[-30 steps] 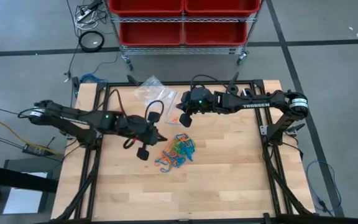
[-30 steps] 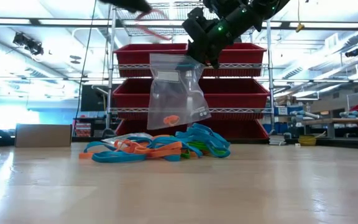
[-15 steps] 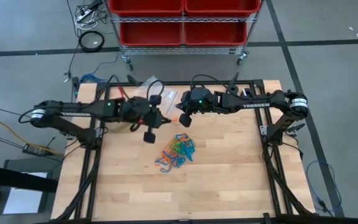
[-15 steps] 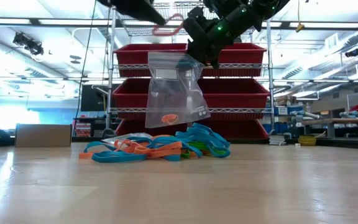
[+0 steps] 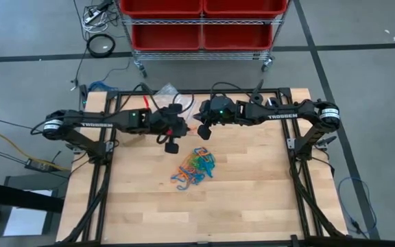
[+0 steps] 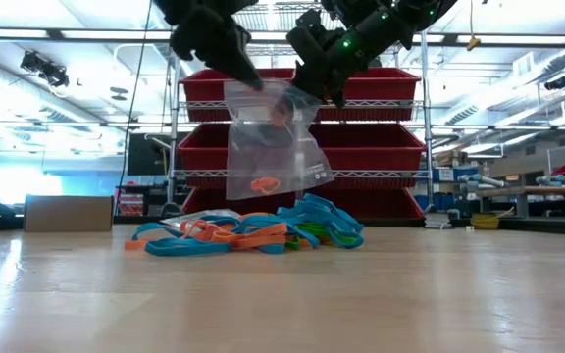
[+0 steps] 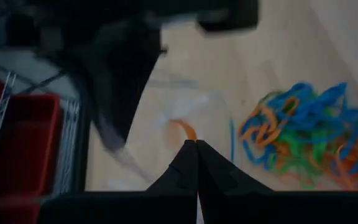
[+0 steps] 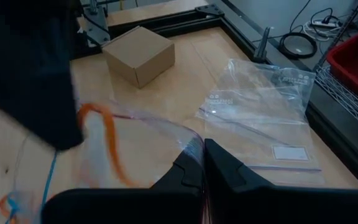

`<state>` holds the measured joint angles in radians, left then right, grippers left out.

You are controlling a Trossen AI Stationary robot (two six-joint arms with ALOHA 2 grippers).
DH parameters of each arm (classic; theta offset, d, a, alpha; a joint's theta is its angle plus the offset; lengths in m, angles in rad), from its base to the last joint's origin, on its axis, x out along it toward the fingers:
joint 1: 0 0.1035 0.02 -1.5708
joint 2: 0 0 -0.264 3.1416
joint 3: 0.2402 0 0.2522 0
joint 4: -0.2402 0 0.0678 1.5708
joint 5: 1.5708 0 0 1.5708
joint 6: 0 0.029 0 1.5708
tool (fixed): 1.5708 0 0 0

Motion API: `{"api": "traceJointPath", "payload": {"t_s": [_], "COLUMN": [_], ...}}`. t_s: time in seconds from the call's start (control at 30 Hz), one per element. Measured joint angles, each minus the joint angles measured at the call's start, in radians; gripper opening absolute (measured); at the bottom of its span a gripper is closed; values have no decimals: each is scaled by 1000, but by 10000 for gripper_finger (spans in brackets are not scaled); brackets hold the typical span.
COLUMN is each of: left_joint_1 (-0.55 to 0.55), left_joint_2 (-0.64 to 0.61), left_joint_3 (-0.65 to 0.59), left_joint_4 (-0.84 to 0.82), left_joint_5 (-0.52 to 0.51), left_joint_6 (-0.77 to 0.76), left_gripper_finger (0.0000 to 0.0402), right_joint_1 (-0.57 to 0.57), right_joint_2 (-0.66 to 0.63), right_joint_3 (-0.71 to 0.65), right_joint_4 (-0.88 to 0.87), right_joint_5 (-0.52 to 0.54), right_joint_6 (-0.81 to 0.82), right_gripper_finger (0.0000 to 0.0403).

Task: Sort rubber bands
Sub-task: Put the orange rubber band into the transparent zip bag

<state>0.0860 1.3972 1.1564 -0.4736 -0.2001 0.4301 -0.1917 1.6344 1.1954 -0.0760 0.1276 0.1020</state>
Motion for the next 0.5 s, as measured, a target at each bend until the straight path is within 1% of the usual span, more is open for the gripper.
{"api": "traceJointPath", "payload": {"t_s": [0.17,0.27,0.37,0.5], "left_joint_1": [0,-3,-3,-3], "left_joint_2": [0,0,0,-7], "left_joint_3": [45,69,85,94], "left_joint_4": [-46,-52,-48,-57], "left_joint_5": [-11,10,37,39], "left_joint_6": [-8,-14,-15,-29], "left_gripper_finger": [5,18,54,124], "right_joint_1": [0,0,1,2], "right_joint_2": [0,0,0,0], "right_joint_3": [0,0,0,0], "right_joint_4": [0,1,0,-1], "right_joint_5": [0,0,0,0], "right_joint_6": [-2,-1,-1,-1], "right_gripper_finger": [0,0,0,0]}}
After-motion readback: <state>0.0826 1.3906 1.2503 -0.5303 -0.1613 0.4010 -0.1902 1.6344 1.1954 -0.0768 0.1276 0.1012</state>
